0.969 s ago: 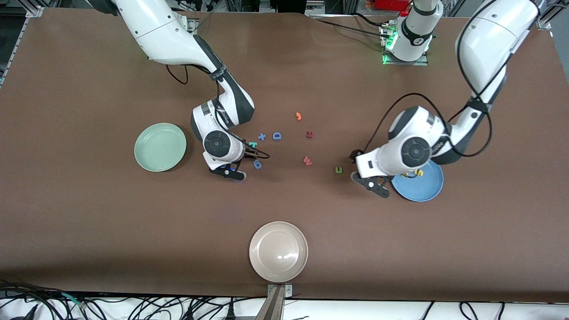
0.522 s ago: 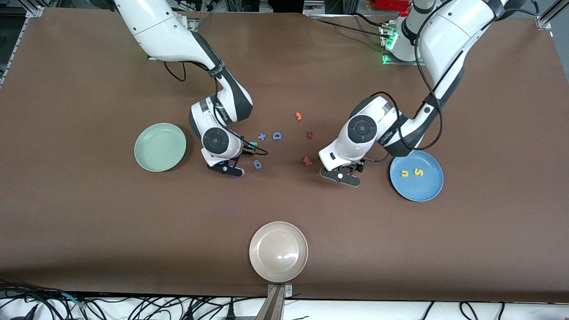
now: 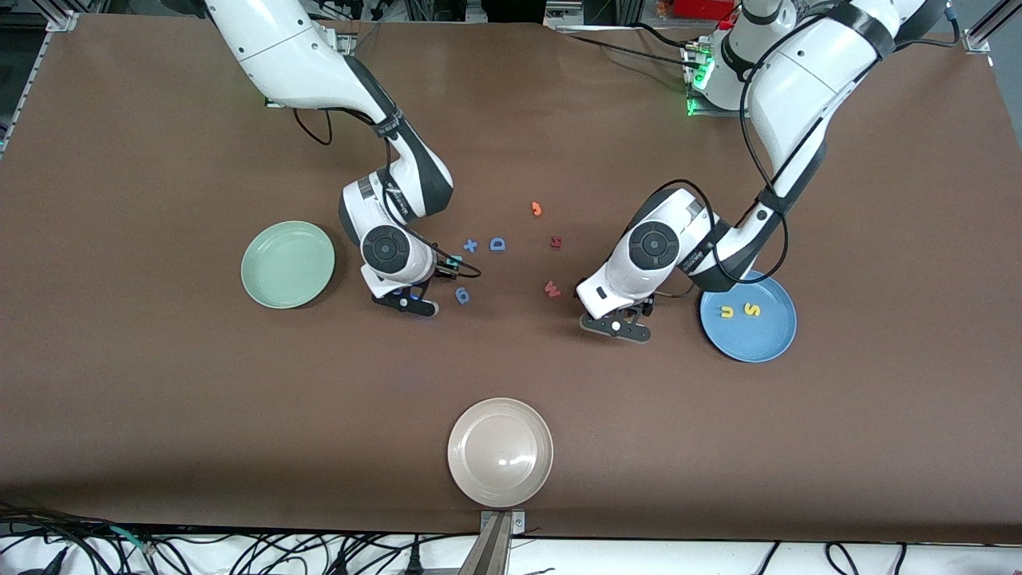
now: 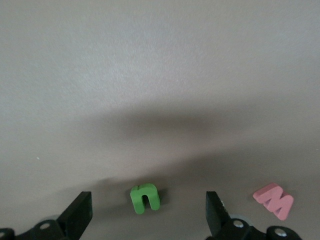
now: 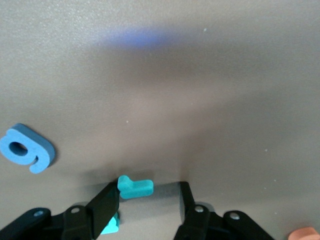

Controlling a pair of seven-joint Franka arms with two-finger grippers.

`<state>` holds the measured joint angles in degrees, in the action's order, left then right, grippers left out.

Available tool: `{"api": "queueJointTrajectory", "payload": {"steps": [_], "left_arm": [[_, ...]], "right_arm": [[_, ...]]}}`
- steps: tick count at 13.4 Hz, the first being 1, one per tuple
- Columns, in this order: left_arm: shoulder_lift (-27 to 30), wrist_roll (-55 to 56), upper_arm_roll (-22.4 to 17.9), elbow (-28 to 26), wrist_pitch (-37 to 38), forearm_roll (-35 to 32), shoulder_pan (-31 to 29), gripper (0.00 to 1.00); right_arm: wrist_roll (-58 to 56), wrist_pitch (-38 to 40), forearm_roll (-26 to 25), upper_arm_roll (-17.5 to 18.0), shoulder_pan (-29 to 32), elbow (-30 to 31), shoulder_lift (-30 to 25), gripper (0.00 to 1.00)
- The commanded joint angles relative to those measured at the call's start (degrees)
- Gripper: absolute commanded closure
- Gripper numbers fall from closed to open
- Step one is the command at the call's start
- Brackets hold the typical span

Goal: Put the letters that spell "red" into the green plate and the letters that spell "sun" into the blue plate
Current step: 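Grasp the green N with the left gripper while the right gripper grasps teal letter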

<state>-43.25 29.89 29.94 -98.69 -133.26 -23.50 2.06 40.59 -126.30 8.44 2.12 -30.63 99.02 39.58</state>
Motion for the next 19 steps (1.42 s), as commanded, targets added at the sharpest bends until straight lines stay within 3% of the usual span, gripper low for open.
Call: {"api": "queueJointTrajectory", "payload": {"steps": [1,4,5,9,10,14,16,19], "left_arm": [[-1.3,1.7,0.1,0.1,-0.7,-1.8,0.1,0.00],[-2.2,1.7,0.0,-0.4,-0.7,-1.8,0.1,0.03],[-2.4,1.7,0.0,-0.5,-0.7,-1.8,0.1,0.09],[-2.5,1.6,-0.5,-0.5,-0.4,-1.8,0.0,0.67],[-2.4,1.7,-0.5,-0.5,-0.2,-1.8,-0.1,0.72],[-1.7,1.1,-0.4,-0.3,0.7,-1.8,-0.9,0.77],[-0.2,0.8,-0.3,0.6,4.0,-1.8,-1.3,0.77],[2.7,-3.9,-0.1,0.9,7.7,-1.0,-3.4,0.77]], "right_arm": [[-0.9,-3.5,0.0,-0.1,-0.7,1.3,0.1,0.46],[-0.8,-5.4,0.0,-0.1,-1.3,1.3,0.7,0.46],[-0.8,-5.4,0.0,-0.1,-1.3,1.3,0.8,0.45],[-0.8,-5.6,0.0,-0.1,-1.3,1.4,0.8,0.46],[-0.9,-5.8,0.0,-0.1,-1.3,1.4,1.0,0.48],[-0.9,-5.9,-0.1,-0.1,-1.3,1.4,1.1,0.72],[-0.9,-7.4,-0.1,-0.1,-1.3,1.4,1.7,0.72],[-1.2,-7.4,-0.1,-0.2,-1.3,1.4,1.6,0.99]]}}
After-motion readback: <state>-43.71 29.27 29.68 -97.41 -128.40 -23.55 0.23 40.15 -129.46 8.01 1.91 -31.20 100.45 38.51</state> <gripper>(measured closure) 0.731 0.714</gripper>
